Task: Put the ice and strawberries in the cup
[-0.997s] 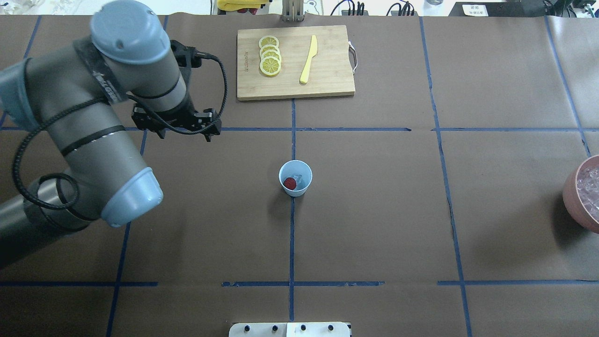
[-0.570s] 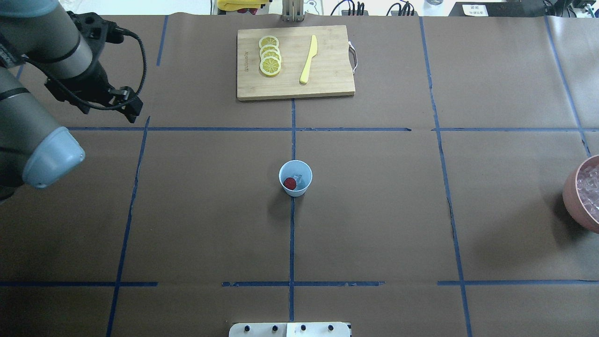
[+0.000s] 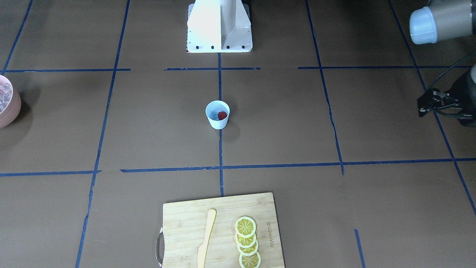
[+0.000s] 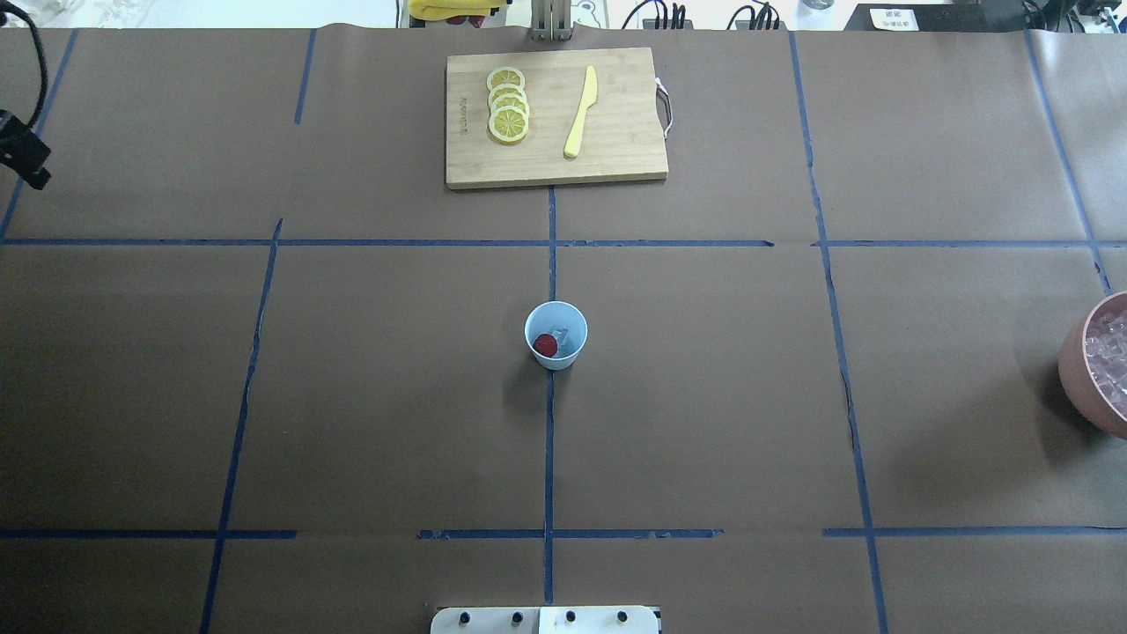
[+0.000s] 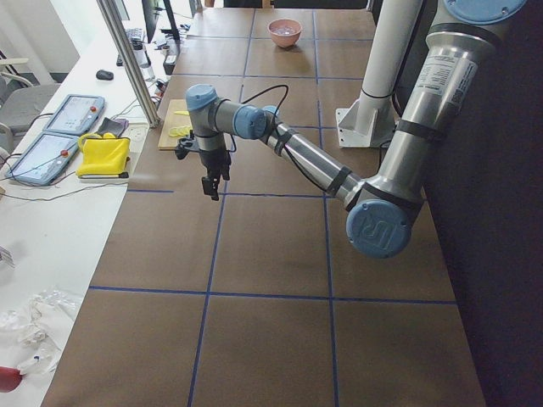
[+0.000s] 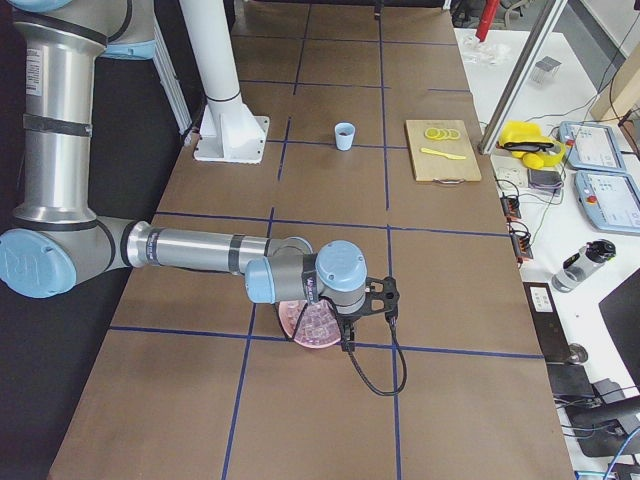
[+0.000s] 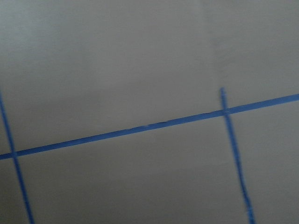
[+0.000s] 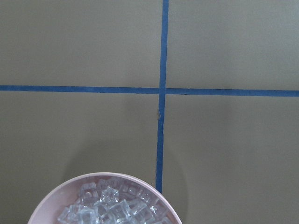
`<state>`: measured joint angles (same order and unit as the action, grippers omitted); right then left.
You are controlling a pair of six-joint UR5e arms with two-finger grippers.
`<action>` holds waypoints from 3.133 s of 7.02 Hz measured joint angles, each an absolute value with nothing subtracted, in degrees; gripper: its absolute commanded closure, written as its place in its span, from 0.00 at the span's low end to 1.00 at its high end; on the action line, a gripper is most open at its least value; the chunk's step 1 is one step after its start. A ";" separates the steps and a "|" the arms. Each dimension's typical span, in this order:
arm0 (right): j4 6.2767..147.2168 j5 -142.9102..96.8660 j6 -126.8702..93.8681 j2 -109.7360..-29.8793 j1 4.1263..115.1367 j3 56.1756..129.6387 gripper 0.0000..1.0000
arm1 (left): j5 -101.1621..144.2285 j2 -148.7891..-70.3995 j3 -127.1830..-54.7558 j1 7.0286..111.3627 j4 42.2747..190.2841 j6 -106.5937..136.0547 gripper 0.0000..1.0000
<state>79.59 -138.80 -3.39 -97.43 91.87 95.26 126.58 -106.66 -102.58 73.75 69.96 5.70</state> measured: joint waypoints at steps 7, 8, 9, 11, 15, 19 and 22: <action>79.28 -138.81 -5.62 -97.23 91.85 97.18 0.01 | 137.82 -90.76 -92.15 91.99 77.18 -19.33 0.00; 79.28 -138.79 -5.62 -97.26 91.85 97.20 0.01 | 138.28 -89.91 -91.85 92.19 78.93 -18.71 0.00; 79.28 -138.76 -5.63 -97.28 91.85 97.20 0.01 | 138.27 -89.57 -91.78 92.28 79.62 -17.89 0.00; 79.28 -138.70 -5.62 -97.29 91.85 97.26 0.01 | 136.29 -89.19 -91.93 93.10 82.95 -14.12 0.00; 79.28 -138.61 -5.57 -97.29 91.84 97.22 0.01 | 133.42 -88.49 -91.56 93.40 86.44 -10.32 0.00; 79.28 -138.68 -5.61 -97.28 91.85 97.21 0.01 | 133.54 -88.33 -91.48 93.34 86.51 -10.37 0.00; 79.28 -138.75 -5.62 -97.30 91.85 97.18 0.01 | 133.53 -88.35 -91.37 93.34 86.49 -10.37 0.00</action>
